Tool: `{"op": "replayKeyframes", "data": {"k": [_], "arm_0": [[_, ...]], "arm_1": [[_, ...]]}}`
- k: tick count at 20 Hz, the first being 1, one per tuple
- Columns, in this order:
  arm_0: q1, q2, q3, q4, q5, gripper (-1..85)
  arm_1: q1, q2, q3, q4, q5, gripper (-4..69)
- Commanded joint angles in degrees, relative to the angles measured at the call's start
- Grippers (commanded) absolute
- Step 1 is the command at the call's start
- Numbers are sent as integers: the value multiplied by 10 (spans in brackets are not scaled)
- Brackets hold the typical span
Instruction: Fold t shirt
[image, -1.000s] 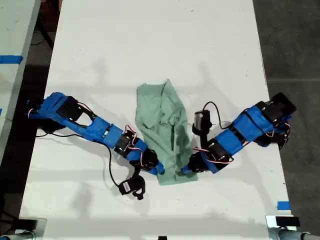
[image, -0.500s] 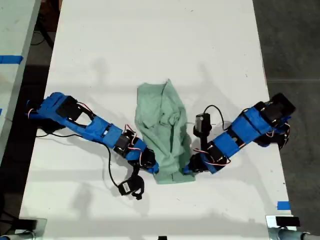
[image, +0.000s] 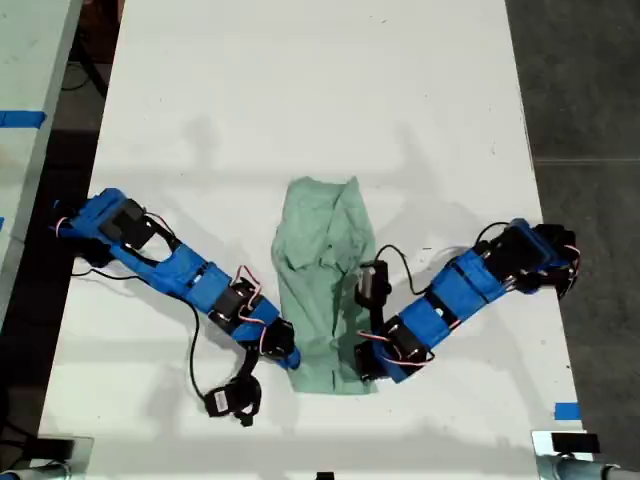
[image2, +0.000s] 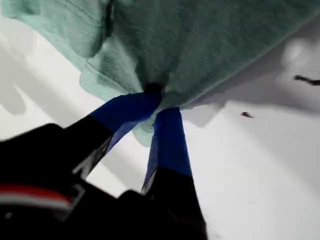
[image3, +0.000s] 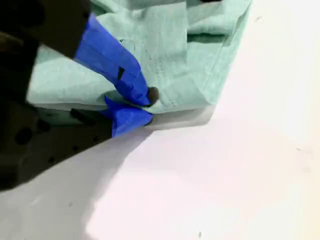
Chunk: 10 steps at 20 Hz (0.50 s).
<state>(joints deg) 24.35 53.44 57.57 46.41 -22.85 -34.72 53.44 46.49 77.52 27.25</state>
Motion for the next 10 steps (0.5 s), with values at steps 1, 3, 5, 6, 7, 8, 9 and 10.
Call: {"op": "replayKeyframes", "data": {"k": [1, 3, 5, 6, 7, 8, 9, 10], "arm_0": [[38, 137, -8, -5, 21, -3], [23, 217, 24, 17, 24, -3], [-13, 274, 43, 69, 20, -3], [-34, 303, 68, 97, 19, -3], [-55, 337, 102, 114, 19, -3], [-76, 378, 153, 116, 20, -3], [-94, 422, 208, 110, 22, -3], [-112, 467, 260, 106, 20, -3]], "arm_1": [[-18, 70, -46, 40, -12, -7], [10, 134, -38, 43, -68, -7], [49, 201, -35, 50, -130, -7], [76, 235, -30, 57, -162, -8], [105, 269, -22, 78, -177, -8], [140, 306, 4, 81, -201, -8], [172, 347, 44, 80, -220, -8], [208, 386, 88, 72, -243, -8]]}}
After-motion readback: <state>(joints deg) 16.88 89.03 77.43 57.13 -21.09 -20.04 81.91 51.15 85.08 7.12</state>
